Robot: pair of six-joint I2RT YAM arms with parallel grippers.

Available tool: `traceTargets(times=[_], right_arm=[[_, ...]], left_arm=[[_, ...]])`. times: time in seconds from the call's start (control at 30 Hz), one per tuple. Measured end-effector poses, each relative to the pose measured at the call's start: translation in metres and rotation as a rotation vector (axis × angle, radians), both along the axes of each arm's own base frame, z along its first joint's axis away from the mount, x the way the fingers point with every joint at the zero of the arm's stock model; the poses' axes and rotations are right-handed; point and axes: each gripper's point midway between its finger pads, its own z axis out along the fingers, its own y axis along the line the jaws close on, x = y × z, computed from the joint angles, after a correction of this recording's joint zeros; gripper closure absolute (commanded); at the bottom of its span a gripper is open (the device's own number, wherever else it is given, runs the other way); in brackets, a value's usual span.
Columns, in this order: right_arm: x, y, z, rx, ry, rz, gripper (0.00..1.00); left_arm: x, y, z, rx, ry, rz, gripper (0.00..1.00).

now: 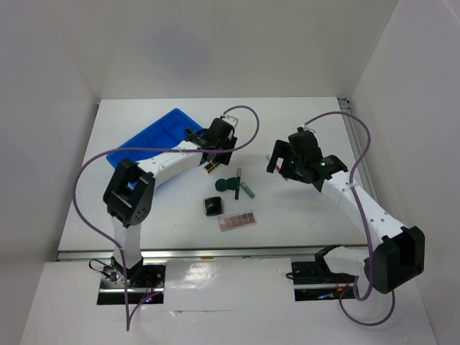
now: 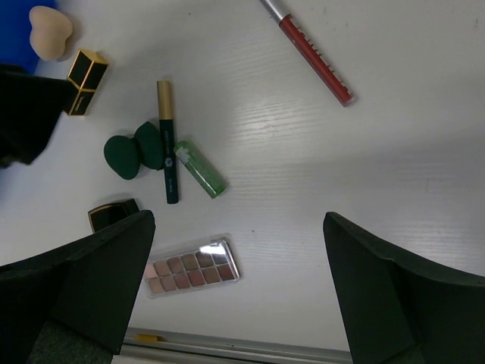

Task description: Organize the makeup

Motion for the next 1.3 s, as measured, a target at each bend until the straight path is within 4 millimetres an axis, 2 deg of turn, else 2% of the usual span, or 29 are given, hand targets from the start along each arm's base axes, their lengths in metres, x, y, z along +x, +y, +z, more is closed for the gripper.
traceTargets(times=[0.07, 0.1, 0.17, 0.2, 0.47, 0.7, 0.8, 0.83, 0.87, 0.97, 1.1, 1.2, 1.3], right_arm=[[0.0, 0.002, 0.001, 0.008, 0.0, 0.008, 0.0], [-0.001, 0.003, 0.001, 0.013, -0.001, 0.013, 0.0], [-0.003, 0.004, -0.001, 0.021, -0.006, 0.025, 0.0], [-0.006, 0.004, -0.002, 0.024, -0.005, 0.03, 0.0], [-0.01, 0.004, 0.001, 0.034, -0.018, 0.042, 0.0], [-0.01, 0.004, 0.001, 0.032, -0.019, 0.044, 0.0], [-0.01, 0.004, 0.001, 0.029, -0.018, 0.046, 0.0], [-0.01, 0.004, 0.001, 0.028, -0.018, 0.046, 0.0], [-0.01, 0.003, 0.0, 0.026, -0.016, 0.045, 0.0], [-0.01, 0.003, 0.001, 0.024, -0.018, 0.044, 0.0], [-0.011, 0.001, 0.002, 0.02, -0.024, 0.042, 0.0], [-0.011, -0.001, 0.002, 0.013, -0.025, 0.036, 0.0], [-0.012, -0.003, 0.002, 0.006, -0.023, 0.03, 0.0]], left_arm=[[-0.001, 0.011, -0.043, 0.091, 0.075, 0.01, 0.32], [-0.003, 0.014, -0.057, 0.121, 0.104, 0.012, 0.32], [-0.008, 0.023, -0.079, 0.17, 0.153, 0.02, 0.31], [-0.008, 0.026, -0.083, 0.183, 0.163, 0.025, 0.31], [0.011, 0.022, -0.072, 0.193, 0.114, 0.037, 0.31], [0.012, 0.025, -0.096, 0.214, 0.161, 0.04, 0.39], [0.012, 0.026, -0.097, 0.211, 0.168, 0.043, 0.57], [0.011, 0.027, -0.098, 0.213, 0.174, 0.042, 0.7], [0.01, 0.026, -0.098, 0.208, 0.178, 0.045, 0.76], [0.007, 0.023, -0.097, 0.192, 0.189, 0.036, 0.9], [0.0, 0.018, -0.089, 0.167, 0.236, 0.014, 0.99], [0.002, 0.008, -0.059, 0.117, 0.221, -0.003, 1.0], [0.014, -0.003, -0.002, -0.001, 0.146, 0.01, 1.0]])
